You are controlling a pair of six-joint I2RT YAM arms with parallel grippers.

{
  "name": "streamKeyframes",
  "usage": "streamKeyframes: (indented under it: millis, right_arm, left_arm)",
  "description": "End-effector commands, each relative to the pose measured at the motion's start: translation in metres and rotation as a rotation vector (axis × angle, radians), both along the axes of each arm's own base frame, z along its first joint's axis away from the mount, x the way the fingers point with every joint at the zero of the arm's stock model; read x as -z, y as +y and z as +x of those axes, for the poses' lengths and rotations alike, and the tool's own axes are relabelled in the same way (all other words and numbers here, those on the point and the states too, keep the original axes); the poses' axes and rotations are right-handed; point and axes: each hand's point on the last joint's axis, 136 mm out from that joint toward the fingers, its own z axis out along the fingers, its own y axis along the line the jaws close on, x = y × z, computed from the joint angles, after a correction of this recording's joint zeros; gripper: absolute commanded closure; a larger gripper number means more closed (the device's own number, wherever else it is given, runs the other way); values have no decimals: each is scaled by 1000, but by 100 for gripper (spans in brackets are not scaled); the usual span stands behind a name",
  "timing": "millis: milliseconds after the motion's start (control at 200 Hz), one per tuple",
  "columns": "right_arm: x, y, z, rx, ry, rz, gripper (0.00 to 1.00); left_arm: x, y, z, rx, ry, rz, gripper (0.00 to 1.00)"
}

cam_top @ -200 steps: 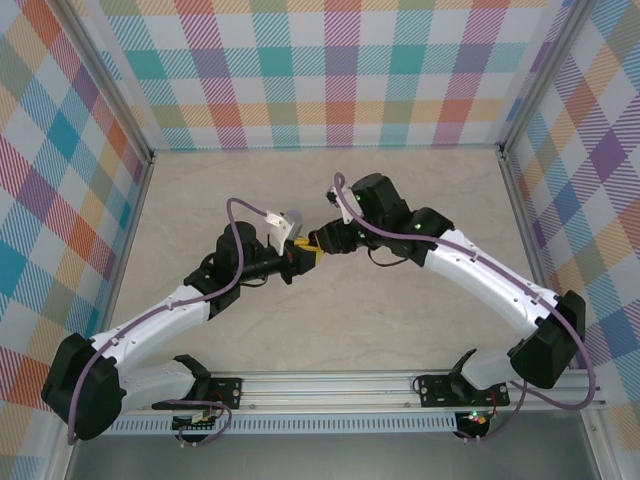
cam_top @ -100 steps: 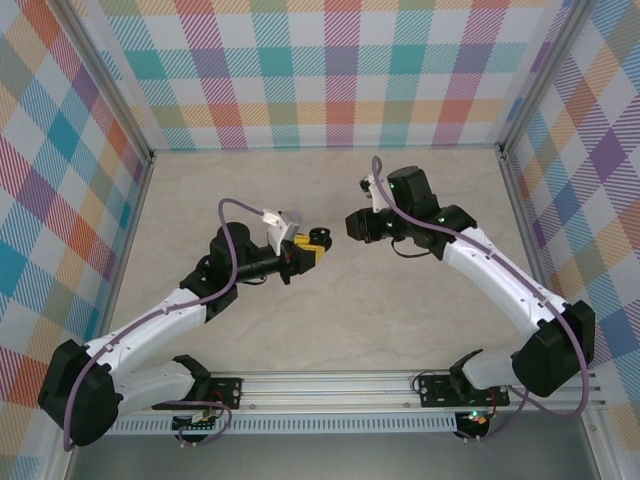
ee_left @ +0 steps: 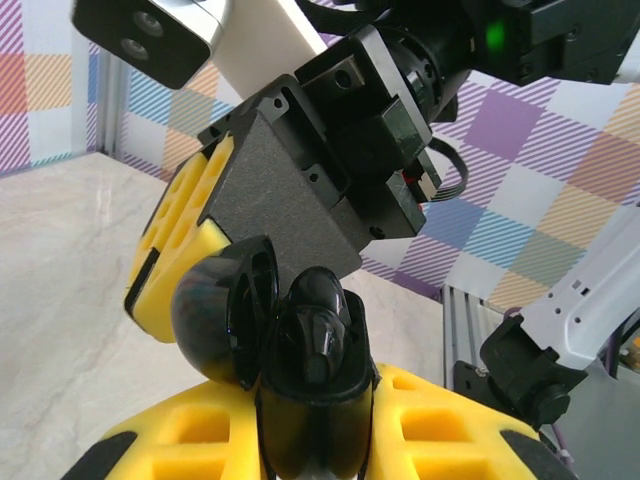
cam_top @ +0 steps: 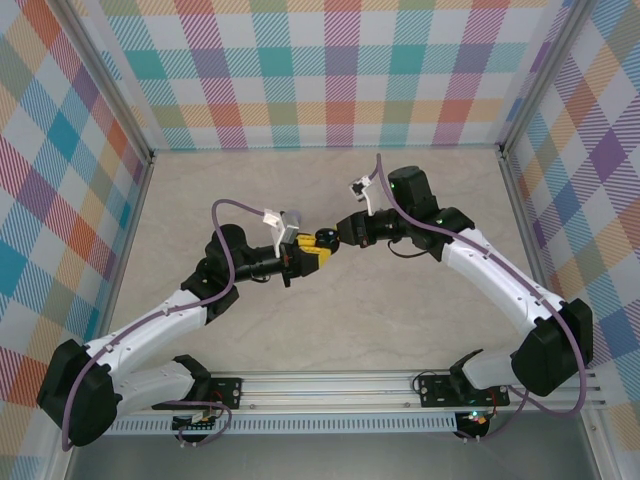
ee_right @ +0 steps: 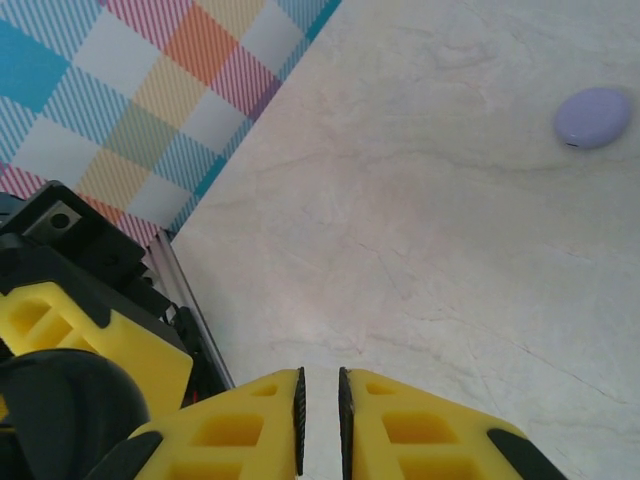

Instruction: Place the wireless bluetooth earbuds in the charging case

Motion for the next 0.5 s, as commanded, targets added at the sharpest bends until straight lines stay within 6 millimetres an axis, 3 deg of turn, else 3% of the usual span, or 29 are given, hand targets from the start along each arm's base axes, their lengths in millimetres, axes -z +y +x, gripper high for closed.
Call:
streamKeyframes:
  millis: [0, 495]
  right_arm:
    - [-12, 7, -12, -76, -27, 65, 81]
    - [-44, 2, -36, -145, -123, 157, 80]
  left_arm:
    - [-6, -5, -7, 44, -24, -33, 100]
    - [10, -11, 6, 17, 59, 2, 100]
